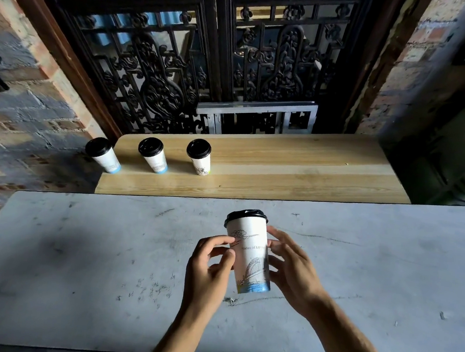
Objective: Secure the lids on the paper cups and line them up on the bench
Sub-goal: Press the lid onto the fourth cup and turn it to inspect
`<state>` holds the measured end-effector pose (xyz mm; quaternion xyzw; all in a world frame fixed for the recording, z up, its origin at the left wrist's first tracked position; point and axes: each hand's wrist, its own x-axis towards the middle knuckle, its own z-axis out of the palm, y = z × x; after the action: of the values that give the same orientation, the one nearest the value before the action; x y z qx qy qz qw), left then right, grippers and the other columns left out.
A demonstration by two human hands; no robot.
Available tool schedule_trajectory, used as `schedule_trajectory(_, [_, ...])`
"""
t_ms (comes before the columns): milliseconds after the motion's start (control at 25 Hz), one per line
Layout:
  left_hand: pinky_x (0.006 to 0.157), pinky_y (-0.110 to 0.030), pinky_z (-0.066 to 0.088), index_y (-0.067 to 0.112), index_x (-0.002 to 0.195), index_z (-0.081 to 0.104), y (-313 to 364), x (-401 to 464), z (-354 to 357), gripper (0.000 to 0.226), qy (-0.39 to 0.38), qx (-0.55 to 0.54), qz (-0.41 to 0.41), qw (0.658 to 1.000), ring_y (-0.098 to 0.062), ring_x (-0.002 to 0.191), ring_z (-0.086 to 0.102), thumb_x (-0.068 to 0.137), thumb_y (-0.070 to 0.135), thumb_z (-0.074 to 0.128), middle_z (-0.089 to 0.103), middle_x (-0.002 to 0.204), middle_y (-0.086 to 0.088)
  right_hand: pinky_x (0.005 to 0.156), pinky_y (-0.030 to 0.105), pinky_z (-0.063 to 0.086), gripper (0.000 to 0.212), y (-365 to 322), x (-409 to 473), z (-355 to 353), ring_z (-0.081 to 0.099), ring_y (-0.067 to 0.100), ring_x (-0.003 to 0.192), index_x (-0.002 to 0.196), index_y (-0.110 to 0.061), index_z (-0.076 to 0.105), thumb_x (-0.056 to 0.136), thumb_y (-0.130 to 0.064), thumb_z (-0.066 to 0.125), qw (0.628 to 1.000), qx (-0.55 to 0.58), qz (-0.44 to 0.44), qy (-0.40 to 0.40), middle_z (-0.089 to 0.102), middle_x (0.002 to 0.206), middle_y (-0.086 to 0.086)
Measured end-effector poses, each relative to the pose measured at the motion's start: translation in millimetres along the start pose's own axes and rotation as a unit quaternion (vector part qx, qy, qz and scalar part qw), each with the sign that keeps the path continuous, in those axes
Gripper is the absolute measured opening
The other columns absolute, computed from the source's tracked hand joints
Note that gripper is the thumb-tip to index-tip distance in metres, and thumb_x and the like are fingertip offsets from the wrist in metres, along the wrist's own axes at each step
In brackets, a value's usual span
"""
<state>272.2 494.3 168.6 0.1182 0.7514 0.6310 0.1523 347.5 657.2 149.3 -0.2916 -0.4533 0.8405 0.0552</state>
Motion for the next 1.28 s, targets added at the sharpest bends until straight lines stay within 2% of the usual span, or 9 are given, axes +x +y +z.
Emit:
schedule_trajectory(280, [0.081,-0.019,0.058,0.028,0.108,0.072,0.3,1.1,-4.0,0.028,-0.020,-0.029,-0.007,0.999,-0.009,0.110,0.071,0.082,0.030,0.080,0.077,0.112,0.007,0.082,0.041,0.058,0.048,-1.3,1.1,-6.7,0.066,0.032,0.099,0.133,-0.020,0.062,0.096,0.009,0.055,0.999,0.002,-0.034,-0.008,0.057,0.117,0.026])
schedule_trajectory(400, [0.076,-0.026,0.062,0.038,0.102,0.076,-2.0,2.2,-5.7,0.026,-0.010,0.020,0.041,0.999,-0.014,0.102,0.070,0.090,0.015,0.075,0.069,0.113,0.004,0.090,0.040,0.058,0.052,1.0,3.1,-9.0,0.069,0.029,0.100,0.133,-0.016,0.062,0.085,0.000,0.069,0.999,-0.003,-0.051,0.003,0.057,0.127,0.023])
schedule_trajectory(560, [0.072,-0.024,0.061,0.030,0.098,0.079,0.2,4.2,-5.5,0.046,-0.011,0.038,0.080,0.996,-0.016,0.093,0.068,0.090,-0.013,0.062,0.064,0.107,-0.003,0.106,0.045,0.051,0.068,2.7,3.7,-14.5,0.069,0.032,0.119,0.136,-0.012,0.063,0.074,-0.024,0.088,0.996,-0.054,-0.068,-0.013,0.064,0.138,0.018])
schedule_trajectory(680, [0.076,-0.034,0.064,0.026,0.099,0.077,-1.1,4.8,-2.9,0.047,-0.003,0.025,0.048,0.999,-0.017,0.095,0.071,0.087,-0.015,0.059,0.071,0.107,-0.003,0.109,0.046,0.047,0.051,-1.8,-0.8,-11.1,0.067,0.036,0.122,0.128,-0.002,0.068,0.083,-0.021,0.080,0.992,-0.063,-0.087,-0.061,0.073,0.126,0.021])
schedule_trajectory(800, [0.082,-0.037,0.063,0.023,0.098,0.075,-3.6,2.1,-0.8,0.024,0.000,-0.019,0.008,1.000,-0.018,0.099,0.072,0.093,0.002,0.066,0.076,0.103,0.001,0.108,0.049,0.046,0.038,-0.9,-2.1,-8.3,0.065,0.039,0.122,0.126,0.000,0.068,0.093,-0.017,0.065,0.994,-0.020,-0.094,-0.055,0.071,0.125,0.024])
schedule_trajectory(880, [0.079,-0.029,0.061,0.016,0.094,0.071,0.5,-0.1,-0.7,0.004,-0.007,-0.041,0.000,0.999,-0.017,0.097,0.072,0.093,0.013,0.072,0.076,0.095,0.003,0.107,0.050,0.045,0.033,-0.6,-1.6,-9.5,0.064,0.039,0.119,0.128,0.001,0.066,0.097,-0.007,0.054,0.995,0.015,-0.084,-0.042,0.071,0.126,0.026])
schedule_trajectory(960, [0.073,-0.018,0.058,0.008,0.094,0.067,5.3,-0.6,0.6,0.010,-0.007,-0.066,-0.013,0.998,-0.009,0.093,0.073,0.090,0.010,0.075,0.076,0.092,0.002,0.102,0.047,0.051,0.036,-1.9,-2.4,-11.2,0.065,0.040,0.116,0.129,0.000,0.062,0.096,0.005,0.050,0.996,0.017,-0.073,-0.044,0.072,0.124,0.025])
schedule_trajectory(1120, [0.078,-0.024,0.061,0.011,0.100,0.068,-0.1,2.3,1.5,0.014,-0.006,-0.065,-0.030,0.997,-0.011,0.099,0.075,0.089,0.013,0.075,0.079,0.100,0.000,0.094,0.050,0.050,0.046,-0.6,-1.5,-14.5,0.067,0.036,0.110,0.131,-0.010,0.062,0.087,0.003,0.063,0.996,-0.026,-0.074,-0.040,0.073,0.123,0.020])
schedule_trajectory(1280, [0.079,-0.026,0.061,0.026,0.099,0.075,-8.9,5.1,-1.5,0.016,0.036,0.021,0.003,0.999,-0.014,0.095,0.072,0.094,0.012,0.070,0.076,0.100,0.003,0.103,0.058,0.049,0.053,2.5,-0.5,-16.1,0.065,0.038,0.107,0.132,-0.016,0.068,0.081,-0.009,0.077,0.994,-0.056,-0.080,-0.048,0.069,0.115,0.027])
